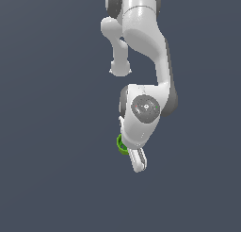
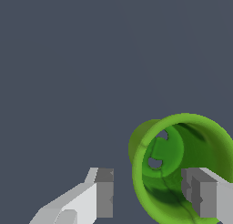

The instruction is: Pick up the object and move it to a goal position.

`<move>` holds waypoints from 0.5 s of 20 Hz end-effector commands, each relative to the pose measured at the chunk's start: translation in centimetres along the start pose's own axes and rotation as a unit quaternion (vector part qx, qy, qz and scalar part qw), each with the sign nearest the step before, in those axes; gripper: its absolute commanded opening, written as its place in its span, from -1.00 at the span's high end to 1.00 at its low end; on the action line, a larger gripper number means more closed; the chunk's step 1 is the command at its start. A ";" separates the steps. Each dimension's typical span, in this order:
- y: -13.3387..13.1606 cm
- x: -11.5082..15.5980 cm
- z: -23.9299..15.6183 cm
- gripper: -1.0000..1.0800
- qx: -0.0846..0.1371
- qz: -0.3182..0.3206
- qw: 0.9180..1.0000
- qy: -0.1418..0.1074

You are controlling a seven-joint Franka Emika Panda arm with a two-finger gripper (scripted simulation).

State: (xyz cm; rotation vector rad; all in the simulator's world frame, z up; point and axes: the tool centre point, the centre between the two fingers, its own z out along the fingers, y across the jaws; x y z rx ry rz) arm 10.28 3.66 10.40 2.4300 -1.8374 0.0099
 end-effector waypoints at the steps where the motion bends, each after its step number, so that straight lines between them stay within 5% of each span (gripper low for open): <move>1: -0.1 0.0 0.0 -0.23 0.000 0.007 1.000 0.001; 10: -0.1 0.0 1.8 -0.23 0.000 0.007 1.000 0.001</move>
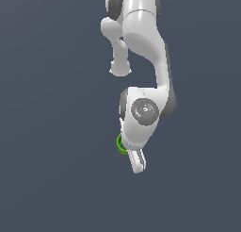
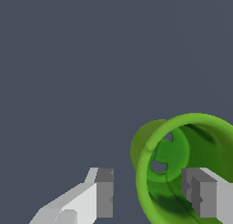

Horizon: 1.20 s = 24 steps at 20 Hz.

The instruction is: Pick up the object and move it to a goal position.

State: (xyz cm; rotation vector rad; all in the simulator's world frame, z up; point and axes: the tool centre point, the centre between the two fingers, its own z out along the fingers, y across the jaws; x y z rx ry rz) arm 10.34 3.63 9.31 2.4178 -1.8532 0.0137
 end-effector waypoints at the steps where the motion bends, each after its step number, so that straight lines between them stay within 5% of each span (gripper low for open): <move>1: 0.1 0.0 1.2 -0.23 -0.001 0.001 1.000 0.000; 5: 0.1 0.0 2.0 -0.23 -0.001 0.002 1.000 0.000; 6: 0.1 0.0 2.0 1.00 -0.001 0.002 1.000 0.000; 24: 0.9 0.6 1.6 1.00 -0.001 0.002 1.000 0.000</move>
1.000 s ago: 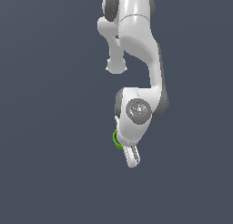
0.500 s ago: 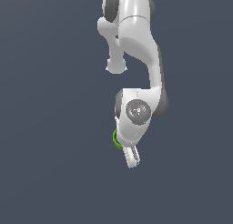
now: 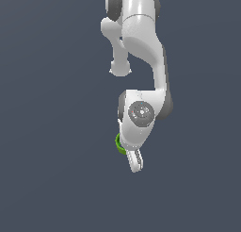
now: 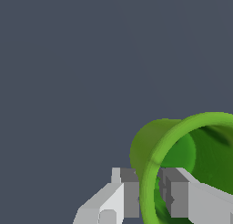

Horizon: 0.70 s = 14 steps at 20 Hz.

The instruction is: Pick up the object and move it to a goal position.

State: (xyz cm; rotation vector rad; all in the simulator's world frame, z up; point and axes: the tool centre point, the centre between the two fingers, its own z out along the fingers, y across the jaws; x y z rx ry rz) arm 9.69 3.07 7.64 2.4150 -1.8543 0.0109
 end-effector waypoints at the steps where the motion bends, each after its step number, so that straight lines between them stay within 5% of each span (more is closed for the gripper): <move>1: 0.5 0.4 -0.3 1.00 0.000 0.001 1.000 0.000; 14: 6.7 4.6 -3.3 1.00 0.000 0.001 1.000 -0.001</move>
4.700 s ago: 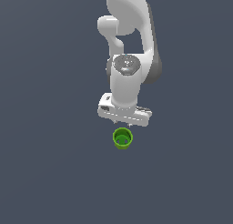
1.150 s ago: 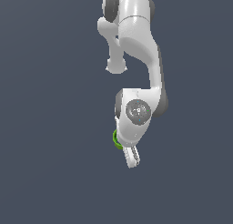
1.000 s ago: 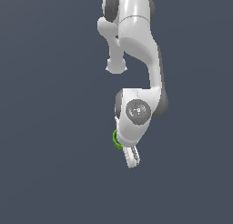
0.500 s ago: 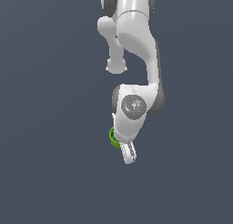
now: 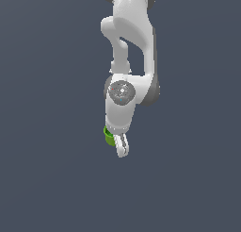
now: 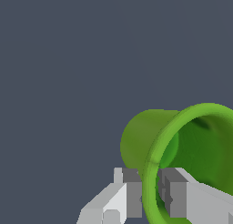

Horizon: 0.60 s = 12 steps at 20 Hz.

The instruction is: Pick up the object and move it to a goal position.

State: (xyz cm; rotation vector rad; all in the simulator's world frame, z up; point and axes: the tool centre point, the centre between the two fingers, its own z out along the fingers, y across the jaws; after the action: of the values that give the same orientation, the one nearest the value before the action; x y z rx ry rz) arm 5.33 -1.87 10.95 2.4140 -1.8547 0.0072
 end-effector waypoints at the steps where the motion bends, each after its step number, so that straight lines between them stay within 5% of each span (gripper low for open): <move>1: 1.7 1.2 -1.0 1.00 0.001 0.000 1.000 0.000; 12: 11.0 7.6 -5.6 1.00 0.002 0.000 1.000 -0.001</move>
State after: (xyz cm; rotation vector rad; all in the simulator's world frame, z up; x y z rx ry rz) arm -2.02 -10.43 16.97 2.4150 -1.8571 0.0051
